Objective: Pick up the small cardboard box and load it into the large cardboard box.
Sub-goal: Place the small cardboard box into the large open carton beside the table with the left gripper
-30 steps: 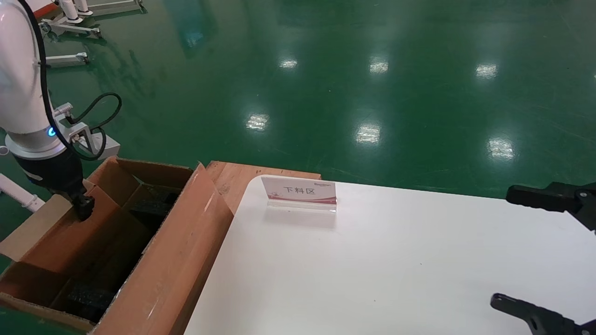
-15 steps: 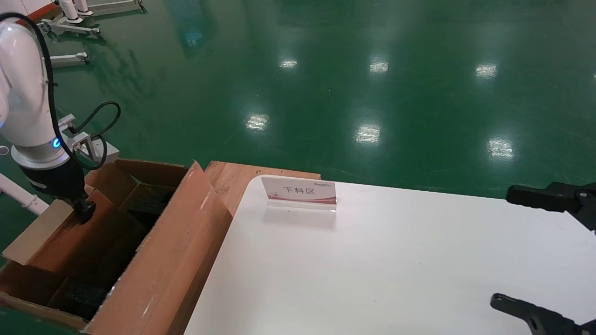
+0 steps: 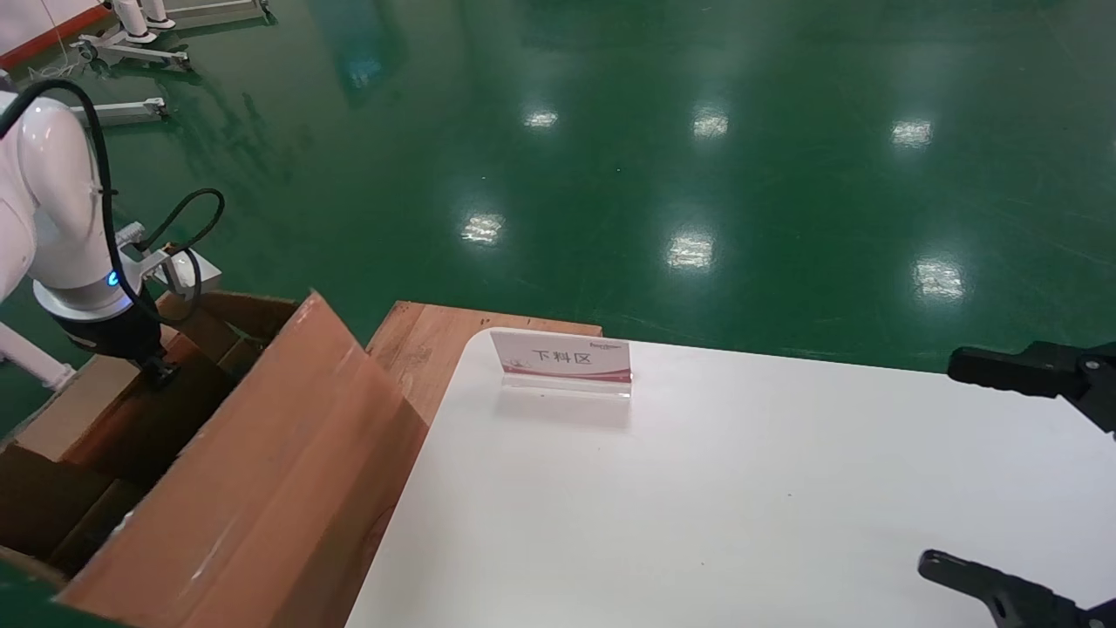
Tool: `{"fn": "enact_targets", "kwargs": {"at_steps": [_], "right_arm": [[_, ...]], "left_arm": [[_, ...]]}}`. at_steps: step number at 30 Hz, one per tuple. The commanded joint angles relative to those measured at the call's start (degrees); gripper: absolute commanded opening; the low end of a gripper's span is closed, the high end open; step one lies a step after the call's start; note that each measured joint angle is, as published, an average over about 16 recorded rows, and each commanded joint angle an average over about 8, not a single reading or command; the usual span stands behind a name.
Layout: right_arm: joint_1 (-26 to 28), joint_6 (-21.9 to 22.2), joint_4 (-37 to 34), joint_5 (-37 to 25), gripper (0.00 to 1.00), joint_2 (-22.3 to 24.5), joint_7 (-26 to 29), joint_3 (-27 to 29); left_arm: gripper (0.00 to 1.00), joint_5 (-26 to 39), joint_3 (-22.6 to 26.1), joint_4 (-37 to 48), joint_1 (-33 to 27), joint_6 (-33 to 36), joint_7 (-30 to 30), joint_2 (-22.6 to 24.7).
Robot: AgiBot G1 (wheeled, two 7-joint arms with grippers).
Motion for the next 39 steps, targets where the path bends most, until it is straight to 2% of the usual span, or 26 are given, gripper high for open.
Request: {"fn": "enact_targets", "kwargs": {"at_steps": [1,3,4,11,12,39], "right_arm": [[0.0,0.0,0.0,0.0,1.00,0.0,0.0,0.0],[0.0,0.0,0.0,0.0,1.00,0.0,0.0,0.0],[0.0,0.0,0.0,0.0,1.00,0.0,0.0,0.0],[0.0,0.0,0.0,0.0,1.00,0.0,0.0,0.0],[0.0,0.0,0.0,0.0,1.00,0.0,0.0,0.0],[0.0,0.0,0.0,0.0,1.00,0.0,0.0,0.0]], "left_arm": [[0.00,-0.1,-0.1,0.1,0.5,-0.9,0.0,-0.1],[0.00,-0.2,-0.1,0.2,0.6,-0.9,0.1,-0.1],[0.05,-0.2,-0.1,0.2,0.7,-0.9,0.1,-0.2],[0.92,-0.4,-0.2,0.4,1.0,-1.2,0.3,-0.3],[1.00,-0.4,-0.3,0.4,1.0,-1.3,0.3,-0.3],[1.00,-0.3,-0.2,0.3,0.8,-1.0,0.3,-0.3]]}}
